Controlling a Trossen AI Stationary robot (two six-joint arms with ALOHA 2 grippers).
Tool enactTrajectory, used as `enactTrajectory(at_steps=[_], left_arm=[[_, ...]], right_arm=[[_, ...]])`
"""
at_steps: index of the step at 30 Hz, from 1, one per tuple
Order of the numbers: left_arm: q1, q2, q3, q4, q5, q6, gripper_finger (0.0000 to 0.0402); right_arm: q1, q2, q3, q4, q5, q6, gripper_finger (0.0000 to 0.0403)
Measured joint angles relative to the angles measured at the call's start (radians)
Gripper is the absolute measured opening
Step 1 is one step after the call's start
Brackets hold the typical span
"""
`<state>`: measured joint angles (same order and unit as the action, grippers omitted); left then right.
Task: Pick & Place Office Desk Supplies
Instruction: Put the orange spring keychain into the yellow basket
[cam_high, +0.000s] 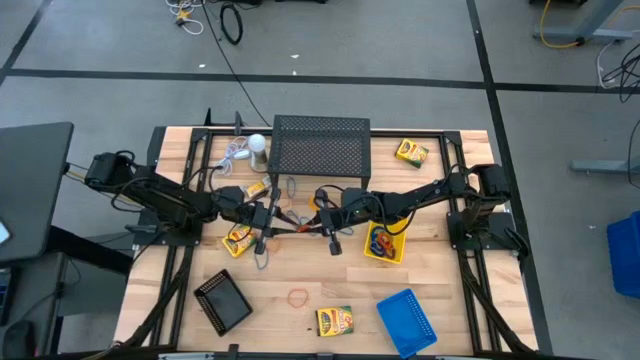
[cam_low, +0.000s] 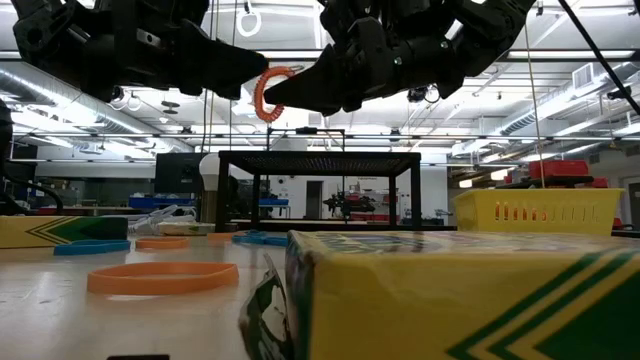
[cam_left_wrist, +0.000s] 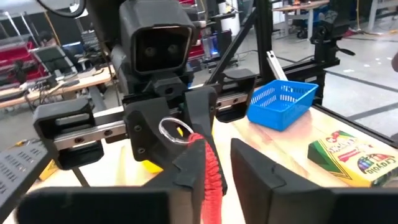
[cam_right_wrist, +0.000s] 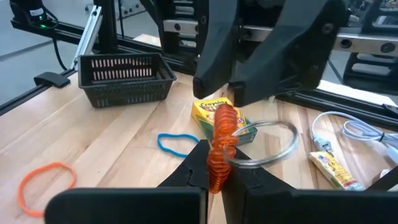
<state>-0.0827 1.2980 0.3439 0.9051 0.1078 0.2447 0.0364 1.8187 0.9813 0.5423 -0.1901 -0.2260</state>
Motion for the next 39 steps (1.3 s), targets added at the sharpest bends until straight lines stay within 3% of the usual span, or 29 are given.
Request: enactTrajectory(at_steps=[8, 15, 25, 30, 39], left_arm=[[-0.001, -0.018, 0.0, -0.05, -0.001, -0.042, 0.0189], [-0.001, -0.13, 0.0, -0.266, -0.018, -0.035, 0.0263], [-0.001, -0.413, -0.002, -0.613, -0.094, -0.031, 0.0265], [-0.001, -0.501, -0.002, -0.7, -0.126, -0.035, 0.0264], [-0.001, -0.523, -0.002, -0.74, -0.184, -0.04, 0.0264]], right_arm=[[0.0, 0.0, 0.0, -0.009, 0.0, 0.0, 0.0018], [0.0, 0.0, 0.0, -0.024, 0.0, 0.002, 0.0018], [0.005, 0.0, -0.001, -0.096, 0.006, 0.011, 0.0018], [0.021, -0.024, -0.001, -0.182, 0.021, 0.027, 0.0018], [0.089, -0.224, -0.002, -0.58, 0.206, 0.077, 0.0018]])
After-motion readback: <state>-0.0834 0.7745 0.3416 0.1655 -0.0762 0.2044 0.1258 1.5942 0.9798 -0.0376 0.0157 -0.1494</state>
